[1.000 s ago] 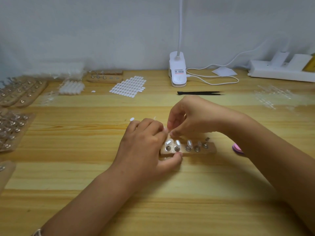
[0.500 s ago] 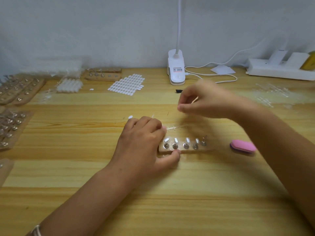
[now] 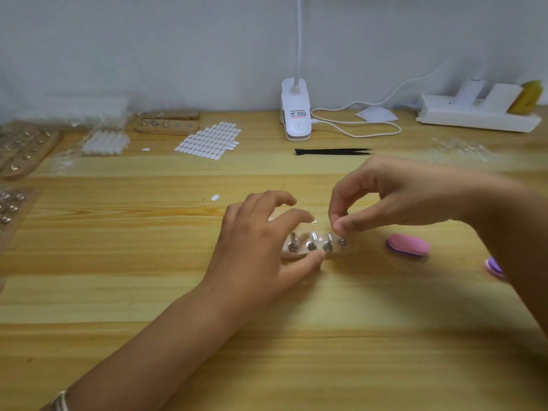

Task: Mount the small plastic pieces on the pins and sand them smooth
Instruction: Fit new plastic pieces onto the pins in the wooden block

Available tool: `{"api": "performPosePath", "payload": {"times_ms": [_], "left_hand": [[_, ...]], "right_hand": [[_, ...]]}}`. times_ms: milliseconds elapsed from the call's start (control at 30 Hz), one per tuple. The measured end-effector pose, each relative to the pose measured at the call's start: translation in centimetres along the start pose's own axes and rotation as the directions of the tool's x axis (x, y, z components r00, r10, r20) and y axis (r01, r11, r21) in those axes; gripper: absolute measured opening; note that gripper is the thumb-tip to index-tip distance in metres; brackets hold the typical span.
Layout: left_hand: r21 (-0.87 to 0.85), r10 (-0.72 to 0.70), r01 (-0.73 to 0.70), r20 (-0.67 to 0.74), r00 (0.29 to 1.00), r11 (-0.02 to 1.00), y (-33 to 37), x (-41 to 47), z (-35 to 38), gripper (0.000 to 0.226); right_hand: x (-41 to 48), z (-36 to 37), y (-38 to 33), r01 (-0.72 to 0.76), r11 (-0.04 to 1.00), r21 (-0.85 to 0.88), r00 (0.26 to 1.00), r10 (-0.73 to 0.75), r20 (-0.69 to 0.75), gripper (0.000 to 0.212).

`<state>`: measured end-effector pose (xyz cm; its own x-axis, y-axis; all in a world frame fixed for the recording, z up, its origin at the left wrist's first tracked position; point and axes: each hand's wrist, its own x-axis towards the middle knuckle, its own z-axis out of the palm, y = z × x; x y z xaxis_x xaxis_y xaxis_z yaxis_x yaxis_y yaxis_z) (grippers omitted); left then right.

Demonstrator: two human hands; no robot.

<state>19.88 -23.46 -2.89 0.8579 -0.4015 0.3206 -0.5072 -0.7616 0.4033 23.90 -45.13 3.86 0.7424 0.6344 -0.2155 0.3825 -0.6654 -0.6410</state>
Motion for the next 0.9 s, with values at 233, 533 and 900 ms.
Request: {"api": "performPosePath", "payload": {"times_ms": [233, 533, 900], "left_hand": [[-0.244, -0.078, 0.063, -0.052, 0.996, 0.968, 0.9, 0.5, 1.4, 0.012], [-0.376, -0.121, 0.106, -0.018, 0.992, 0.921, 1.0, 1.0, 1.3, 0.011], [-0.386, -0.096, 0.083, -0.013, 0.995, 0.919, 0.9, 1.1, 1.5, 0.01]], "right_hand": [[0.2, 0.4, -0.3, 0.015, 0.999, -0.049, 1.0, -0.016, -0.014, 0.004], [0.4, 0.9, -0.7, -0.04, 0.994, -0.101, 0.999, 0.037, -0.031, 0.011], [0.5, 1.2, -1.2, -0.139, 0.973, -0.186, 0.988, 0.123, -0.093, 0.009]]}}
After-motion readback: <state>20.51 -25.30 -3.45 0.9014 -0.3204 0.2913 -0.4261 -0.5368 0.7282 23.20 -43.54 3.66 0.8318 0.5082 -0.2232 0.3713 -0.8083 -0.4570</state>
